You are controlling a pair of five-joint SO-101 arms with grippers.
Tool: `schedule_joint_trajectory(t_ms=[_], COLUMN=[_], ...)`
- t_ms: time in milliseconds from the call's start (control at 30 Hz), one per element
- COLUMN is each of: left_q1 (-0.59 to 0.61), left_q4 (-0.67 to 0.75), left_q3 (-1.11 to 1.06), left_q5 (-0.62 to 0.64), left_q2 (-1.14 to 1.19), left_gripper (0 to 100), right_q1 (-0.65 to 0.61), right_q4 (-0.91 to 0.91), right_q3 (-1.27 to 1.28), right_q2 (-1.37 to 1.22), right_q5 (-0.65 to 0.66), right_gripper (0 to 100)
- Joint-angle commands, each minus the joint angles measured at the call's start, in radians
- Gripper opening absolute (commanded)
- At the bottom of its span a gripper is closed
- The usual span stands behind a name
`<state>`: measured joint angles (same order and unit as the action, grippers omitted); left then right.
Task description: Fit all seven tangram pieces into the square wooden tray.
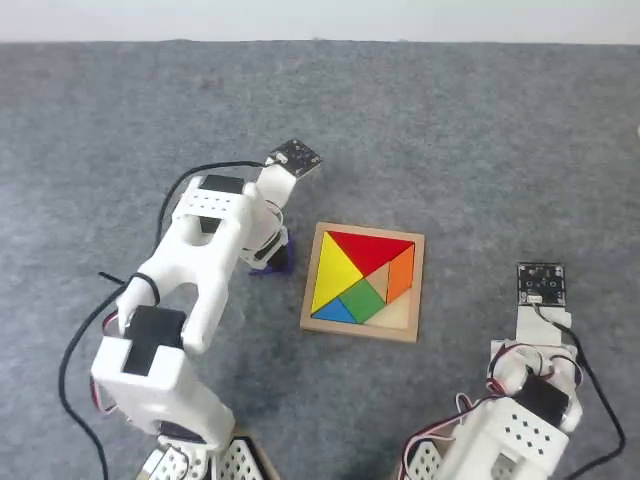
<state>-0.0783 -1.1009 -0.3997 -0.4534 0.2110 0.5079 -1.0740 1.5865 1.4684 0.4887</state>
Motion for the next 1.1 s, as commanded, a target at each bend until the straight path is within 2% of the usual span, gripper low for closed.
schedule_joint_trajectory(t_ms=[0,500,700,867,1067], left_q1=[-0.023,-0.04,-0.06,-0.058,-0.054], left_q4=[0.0,0.057,0.057,0.041,0.037], left_q3=[0.01,0.024,0.025,0.024,0.027], left_q5=[0.025,0.16,0.255,0.267,0.265], left_q2=[-0.029,0.057,0.057,0.057,0.057], left_gripper=[24,24,24,15,14], right_q1=[-0.01,-0.01,-0.01,-0.01,-0.01], right_q4=[0.019,0.019,0.019,0.019,0.019], right_q3=[-0.006,-0.006,-0.006,-0.006,-0.006], right_q2=[0.002,0.002,0.002,0.002,0.002], right_q5=[-0.006,-0.006,-0.006,-0.006,-0.006], right_gripper=[29.6,29.6,29.6,29.6,29.6])
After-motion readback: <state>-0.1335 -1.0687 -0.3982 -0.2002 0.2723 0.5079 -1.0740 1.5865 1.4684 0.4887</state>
